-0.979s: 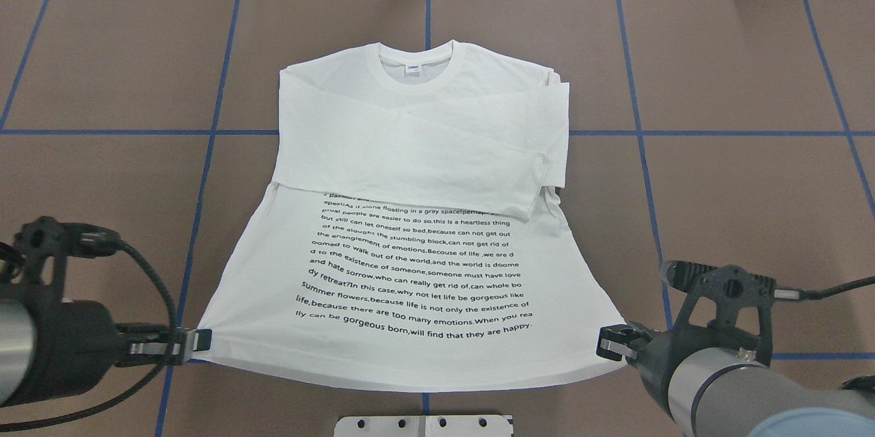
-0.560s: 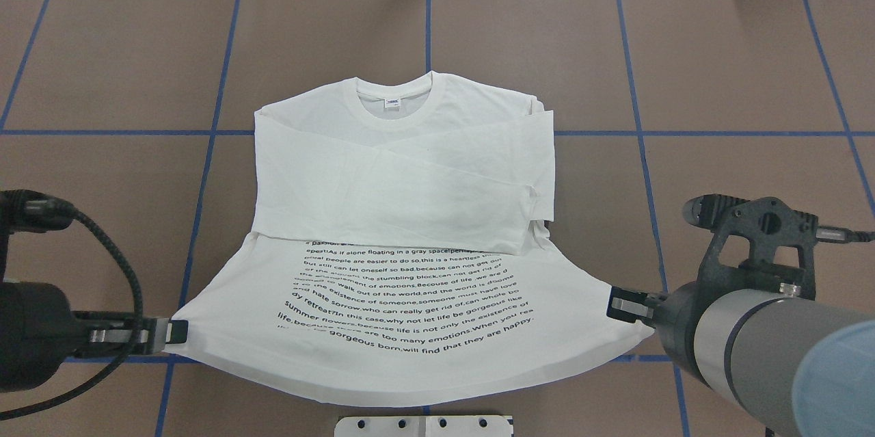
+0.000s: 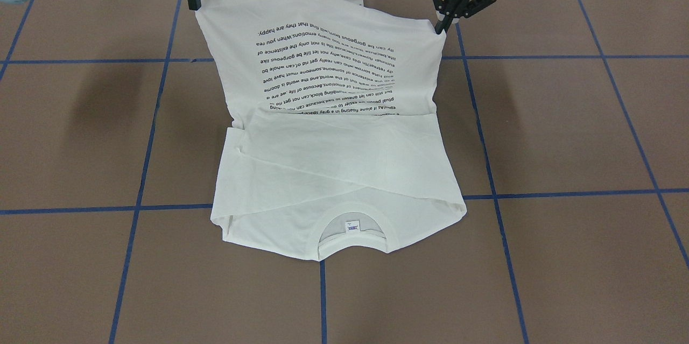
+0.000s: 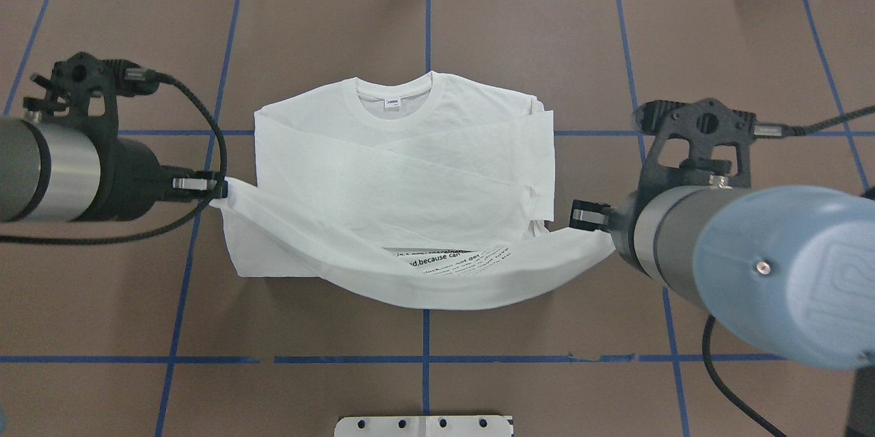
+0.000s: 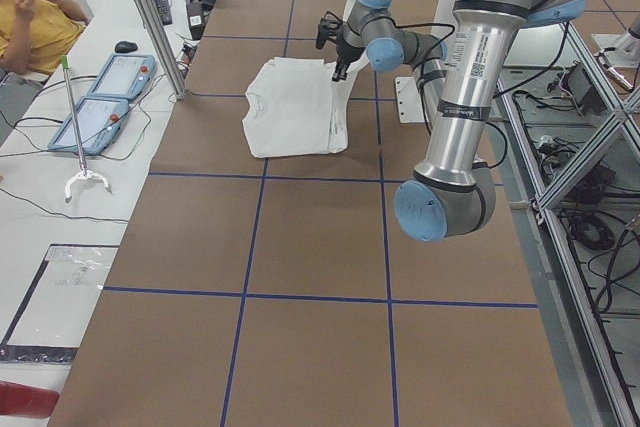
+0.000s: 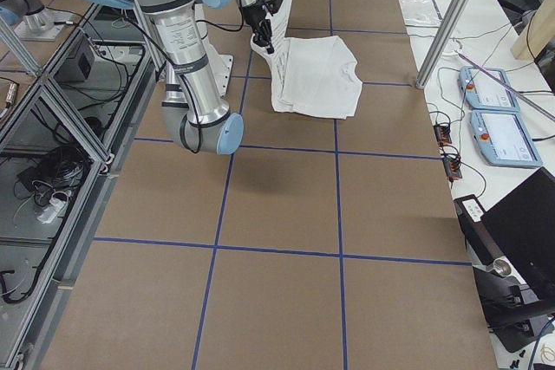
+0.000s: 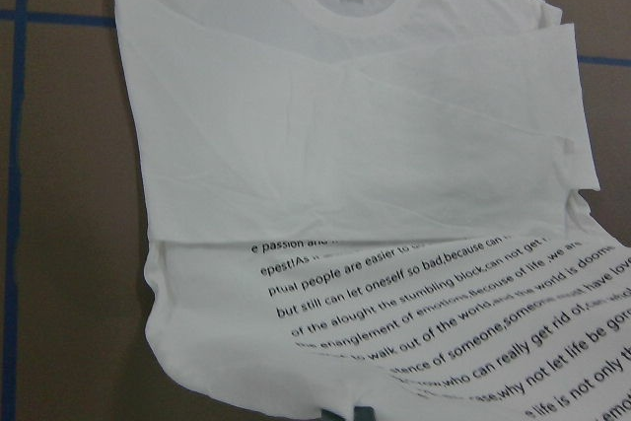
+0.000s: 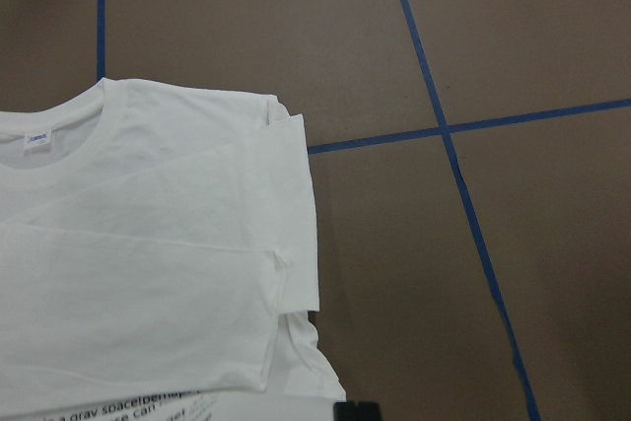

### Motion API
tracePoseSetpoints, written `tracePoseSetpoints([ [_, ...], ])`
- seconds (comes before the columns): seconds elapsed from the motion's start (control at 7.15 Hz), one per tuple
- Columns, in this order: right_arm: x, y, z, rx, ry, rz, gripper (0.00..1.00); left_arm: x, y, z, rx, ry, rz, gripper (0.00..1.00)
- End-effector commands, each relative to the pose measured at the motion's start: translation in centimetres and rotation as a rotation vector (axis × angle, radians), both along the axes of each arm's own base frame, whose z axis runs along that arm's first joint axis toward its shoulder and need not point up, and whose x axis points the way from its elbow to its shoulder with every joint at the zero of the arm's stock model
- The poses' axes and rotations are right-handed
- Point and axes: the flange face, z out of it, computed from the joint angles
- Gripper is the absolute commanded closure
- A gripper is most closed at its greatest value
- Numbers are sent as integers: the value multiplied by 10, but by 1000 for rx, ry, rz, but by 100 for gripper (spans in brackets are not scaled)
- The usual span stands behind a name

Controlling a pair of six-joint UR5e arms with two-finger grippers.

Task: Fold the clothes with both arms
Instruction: 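Lift the hem with both grippers and fold it toward the collar, then lay the hem over the collar, open both grippers and raise them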

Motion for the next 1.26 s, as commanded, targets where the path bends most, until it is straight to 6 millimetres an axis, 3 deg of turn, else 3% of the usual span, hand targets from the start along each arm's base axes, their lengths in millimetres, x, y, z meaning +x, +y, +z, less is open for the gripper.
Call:
tracePoseSetpoints([
  [0.0,-28,-80,14,33,38,41,100,-16,-92,20,50,-119,-58,100],
  [0.14,-31,-111,23,49,51,58,100,6,-123,27,25,-150,-67,100],
  [0.28,-48,-149,27,60,44,76,100,29,-152,35,8,-181,-80,100],
  [0.56,-98,-212,31,53,76,89,100,69,-202,84,34,-187,-117,100],
  [0.7,-120,-231,44,44,92,90,100,91,-222,108,35,-182,-115,100],
  [0.98,-152,-266,78,57,123,73,100,119,-244,157,34,-185,-107,100],
  [1.12,-162,-280,99,55,138,73,100,136,-241,172,44,-201,-107,100],
])
